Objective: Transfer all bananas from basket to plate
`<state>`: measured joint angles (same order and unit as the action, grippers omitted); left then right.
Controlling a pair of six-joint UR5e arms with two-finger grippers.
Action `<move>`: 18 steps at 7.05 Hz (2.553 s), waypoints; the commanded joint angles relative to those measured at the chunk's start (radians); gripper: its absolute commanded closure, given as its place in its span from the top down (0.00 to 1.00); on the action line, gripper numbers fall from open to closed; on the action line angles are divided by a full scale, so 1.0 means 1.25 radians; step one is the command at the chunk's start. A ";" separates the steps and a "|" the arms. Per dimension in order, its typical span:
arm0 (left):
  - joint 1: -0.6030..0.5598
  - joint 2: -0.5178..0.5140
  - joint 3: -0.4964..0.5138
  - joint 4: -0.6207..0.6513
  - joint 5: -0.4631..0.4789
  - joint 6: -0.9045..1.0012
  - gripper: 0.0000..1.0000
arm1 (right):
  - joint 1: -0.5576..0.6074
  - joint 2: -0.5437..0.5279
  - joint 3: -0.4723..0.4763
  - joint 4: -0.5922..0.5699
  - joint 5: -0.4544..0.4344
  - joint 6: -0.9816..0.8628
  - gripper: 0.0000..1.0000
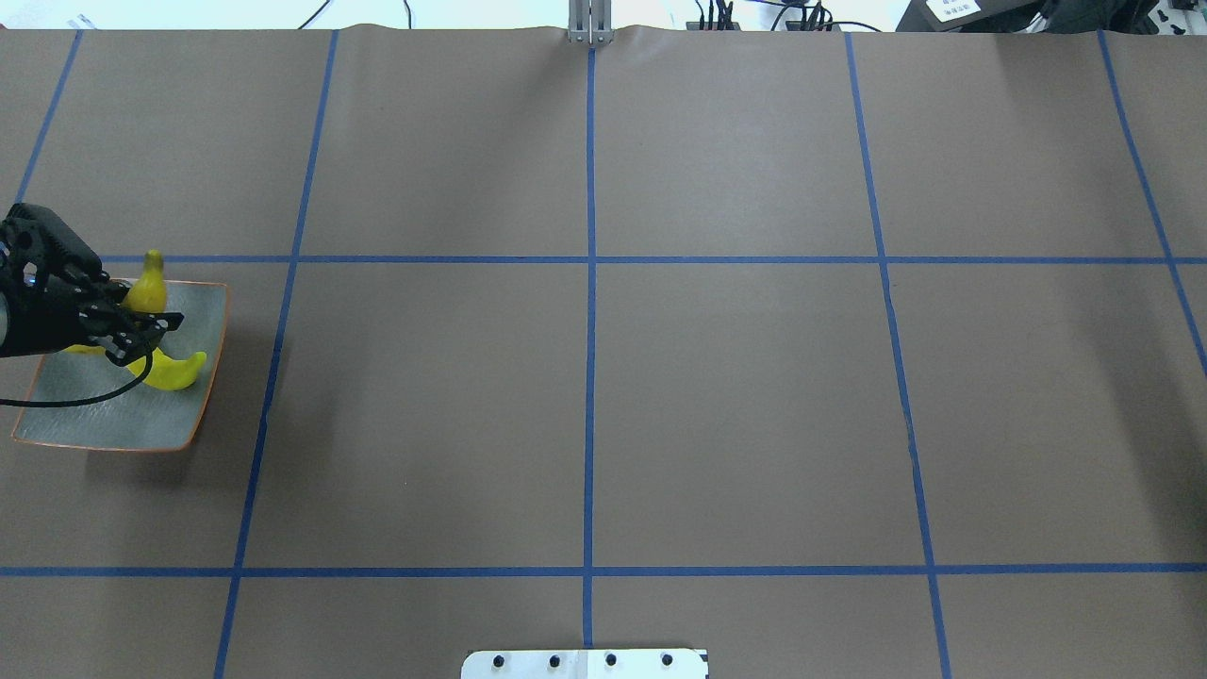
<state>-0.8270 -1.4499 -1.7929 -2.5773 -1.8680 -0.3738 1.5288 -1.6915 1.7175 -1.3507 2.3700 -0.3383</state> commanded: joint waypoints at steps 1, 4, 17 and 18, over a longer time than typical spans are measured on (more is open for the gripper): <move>-0.001 0.003 0.061 -0.098 -0.002 0.008 0.63 | 0.019 -0.004 0.000 -0.007 0.000 -0.009 1.00; -0.003 0.001 0.048 -0.103 -0.014 -0.002 0.95 | 0.027 -0.004 0.000 -0.007 0.000 -0.009 1.00; -0.008 -0.002 -0.015 -0.103 -0.074 -0.118 0.99 | 0.121 0.024 -0.350 0.087 -0.009 0.053 0.95; -0.008 -0.005 -0.015 -0.103 -0.073 -0.118 0.99 | 0.113 0.024 -0.355 0.107 -0.015 0.096 0.93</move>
<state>-0.8375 -1.4532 -1.8116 -2.7058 -1.9610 -0.5216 1.6846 -1.6607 1.2943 -1.2577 2.3577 -0.3028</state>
